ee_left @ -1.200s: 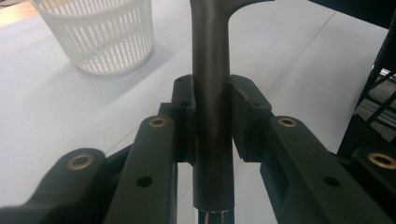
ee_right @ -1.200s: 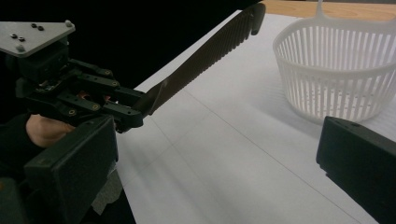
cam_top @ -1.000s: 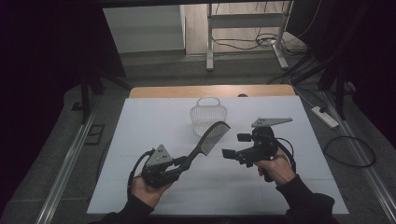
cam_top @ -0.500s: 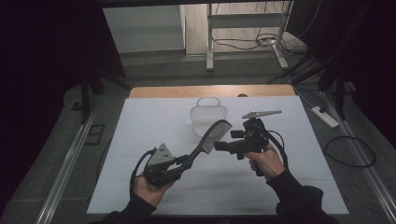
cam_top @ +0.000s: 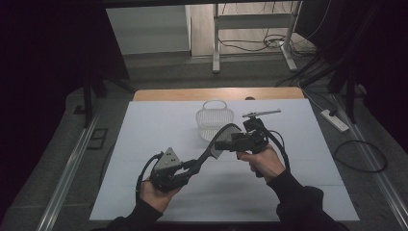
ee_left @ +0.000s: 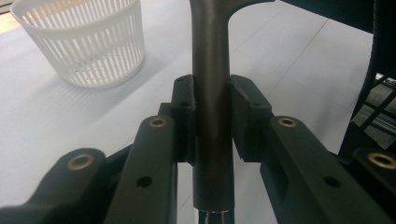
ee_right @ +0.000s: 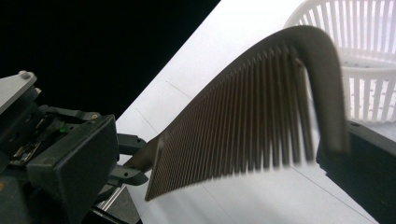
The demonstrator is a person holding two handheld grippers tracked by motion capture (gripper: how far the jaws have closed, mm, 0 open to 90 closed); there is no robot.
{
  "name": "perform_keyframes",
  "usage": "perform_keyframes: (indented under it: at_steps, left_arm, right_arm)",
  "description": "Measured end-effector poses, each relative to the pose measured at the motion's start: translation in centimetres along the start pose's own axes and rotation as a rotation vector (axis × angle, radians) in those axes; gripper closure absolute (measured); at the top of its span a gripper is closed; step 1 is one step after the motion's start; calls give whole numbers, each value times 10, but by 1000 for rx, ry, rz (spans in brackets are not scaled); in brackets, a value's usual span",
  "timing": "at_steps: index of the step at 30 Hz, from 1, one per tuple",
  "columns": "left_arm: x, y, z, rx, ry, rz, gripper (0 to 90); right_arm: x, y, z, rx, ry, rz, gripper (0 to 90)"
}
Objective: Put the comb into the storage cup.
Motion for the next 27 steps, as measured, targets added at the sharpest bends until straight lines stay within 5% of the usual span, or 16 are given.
perform_keyframes:
  at_steps: [8,19,27]
  left_arm:
    - [-1,1,-1,2,8,-1,725]
    - [0,2,0,9,16,-14,725]
    - [0,4,2,24,27,-22,725]
  right_arm:
    - [-4,5,-1,12,27,1,44]
    - [-2,-3,-2,-11,52,-93,577]
    - [-4,-4,0,-1,101,-158,773]
Point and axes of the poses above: each handheld gripper's, and its own axes: y roughly forward along the jaws, z roughly out of its underside, x roughly to its left, the point moved 7 cm from there along y, roughly forward along the jaws, and after that the axes turned 6 degrees about y, right-handed, at the moved point
